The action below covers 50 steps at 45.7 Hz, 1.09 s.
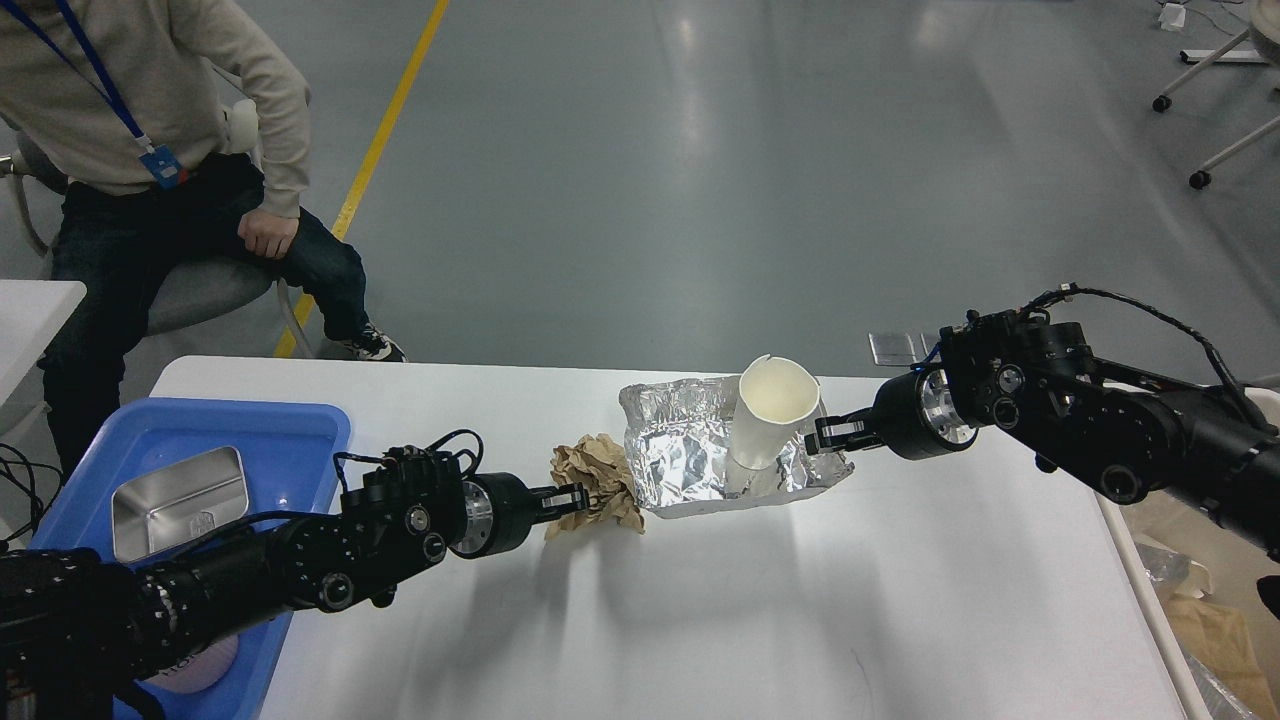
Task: Tidy desktop
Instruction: 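Grasp the crumpled brown paper with the left gripper, then lift the crumpled paper and drop it onto the foil tray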
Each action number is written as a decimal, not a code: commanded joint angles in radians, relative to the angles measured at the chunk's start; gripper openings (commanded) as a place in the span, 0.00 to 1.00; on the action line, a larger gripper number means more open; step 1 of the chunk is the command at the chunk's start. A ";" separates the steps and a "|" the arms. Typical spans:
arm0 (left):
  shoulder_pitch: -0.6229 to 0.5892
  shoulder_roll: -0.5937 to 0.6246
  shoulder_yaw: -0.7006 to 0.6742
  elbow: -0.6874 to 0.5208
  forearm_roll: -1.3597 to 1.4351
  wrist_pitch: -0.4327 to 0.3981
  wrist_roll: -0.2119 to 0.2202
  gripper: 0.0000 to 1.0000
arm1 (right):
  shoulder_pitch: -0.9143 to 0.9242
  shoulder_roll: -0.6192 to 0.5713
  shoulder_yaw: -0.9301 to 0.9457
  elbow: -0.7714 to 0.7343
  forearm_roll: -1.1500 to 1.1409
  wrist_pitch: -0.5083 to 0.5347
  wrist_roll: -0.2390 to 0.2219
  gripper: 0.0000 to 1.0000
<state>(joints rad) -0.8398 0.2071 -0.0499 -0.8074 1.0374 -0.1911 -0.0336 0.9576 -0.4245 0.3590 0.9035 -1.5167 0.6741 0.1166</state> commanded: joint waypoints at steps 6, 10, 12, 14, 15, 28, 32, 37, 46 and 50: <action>-0.030 0.149 -0.001 -0.148 0.001 -0.005 -0.026 0.00 | 0.000 -0.002 -0.002 0.000 0.000 -0.001 0.000 0.00; -0.038 0.212 -0.001 -0.197 0.001 -0.005 -0.026 0.00 | -0.002 -0.002 -0.002 0.000 0.001 -0.001 0.000 0.00; -0.044 0.245 -0.001 -0.235 0.001 -0.005 -0.028 0.00 | -0.002 -0.002 -0.002 -0.002 0.000 -0.001 0.000 0.00; -0.053 0.277 -0.001 -0.277 0.001 -0.005 -0.026 0.00 | -0.002 -0.002 -0.002 -0.002 0.000 -0.001 0.000 0.00; -0.058 0.294 -0.001 -0.297 0.003 -0.005 -0.026 0.00 | -0.002 -0.002 -0.002 0.000 0.000 -0.001 0.000 0.00; -0.140 0.587 0.007 -0.573 0.003 -0.013 -0.020 0.00 | -0.003 0.000 -0.002 -0.005 0.000 -0.001 0.000 0.00; -0.173 0.678 0.007 -0.645 0.003 -0.044 -0.022 0.00 | -0.003 0.006 -0.003 -0.005 0.000 -0.001 0.000 0.00; -0.220 0.753 -0.001 -0.677 0.007 -0.096 -0.029 0.00 | -0.002 0.009 -0.003 -0.005 0.000 -0.001 0.000 0.00; -0.304 0.767 -0.005 -0.719 0.000 -0.105 -0.028 0.00 | -0.002 0.004 -0.003 -0.005 0.000 -0.001 0.000 0.00; -0.329 0.750 -0.004 -0.722 -0.002 -0.105 -0.023 0.00 | -0.002 0.003 -0.003 -0.005 0.000 -0.001 0.000 0.00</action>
<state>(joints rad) -1.1349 0.9745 -0.0547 -1.5210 1.0380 -0.2954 -0.0622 0.9556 -0.4193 0.3558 0.8988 -1.5172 0.6734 0.1161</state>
